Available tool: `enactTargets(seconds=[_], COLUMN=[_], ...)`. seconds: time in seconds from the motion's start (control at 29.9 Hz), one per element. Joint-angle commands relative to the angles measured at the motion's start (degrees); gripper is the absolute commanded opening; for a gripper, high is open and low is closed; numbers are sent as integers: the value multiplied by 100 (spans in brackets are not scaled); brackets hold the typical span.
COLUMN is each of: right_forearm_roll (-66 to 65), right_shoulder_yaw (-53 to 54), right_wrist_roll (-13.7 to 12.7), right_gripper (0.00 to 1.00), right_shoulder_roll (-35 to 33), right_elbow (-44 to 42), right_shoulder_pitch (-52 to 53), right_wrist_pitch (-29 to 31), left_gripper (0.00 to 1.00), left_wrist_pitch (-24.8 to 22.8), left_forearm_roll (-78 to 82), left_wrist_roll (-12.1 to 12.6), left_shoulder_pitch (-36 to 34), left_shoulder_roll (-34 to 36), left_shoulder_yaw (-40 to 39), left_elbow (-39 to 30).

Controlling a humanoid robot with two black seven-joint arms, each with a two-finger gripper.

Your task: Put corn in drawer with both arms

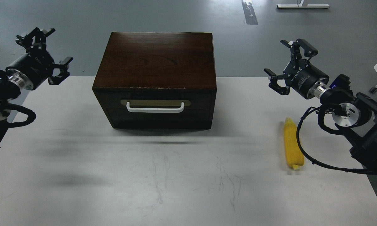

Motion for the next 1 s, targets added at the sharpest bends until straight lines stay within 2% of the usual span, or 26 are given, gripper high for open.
enactTargets(seconds=[0.0, 0.2, 0.37, 0.8, 0.9, 0.97], right_forearm_roll=[-39, -48, -48, -48, -48, -48], right_shoulder_yaw=[-27, -36, -36, -36, -36, -36], right_wrist_roll=[61, 61, 61, 61, 61, 61], right_gripper=[100, 100, 100, 100, 100, 100], right_shoulder_roll=[-169, -170, -170, -170, -170, -170], right_elbow=[52, 53, 53, 44, 44, 44], right_shoulder_pitch=[16, 16, 16, 16, 16, 16], right_wrist_pitch=[-9, -9, -9, -9, -9, -9], left_gripper=[98, 98, 98, 98, 98, 98], left_wrist_pitch=[327, 322, 128, 128, 111, 6], left_forearm_roll=[-174, -167, -167, -132, -44, 270], left_wrist_roll=[642, 639, 639, 596, 324, -166], left_shoulder_pitch=[480, 484, 484, 493, 520, 511], left_shoulder_roll=[1366, 1362, 1345, 1327, 1345, 1389], left_shoulder_yaw=[234, 228, 228, 237, 254, 263], left_elbow=[-1965, -1942, -1774, -1757, -1774, -1792])
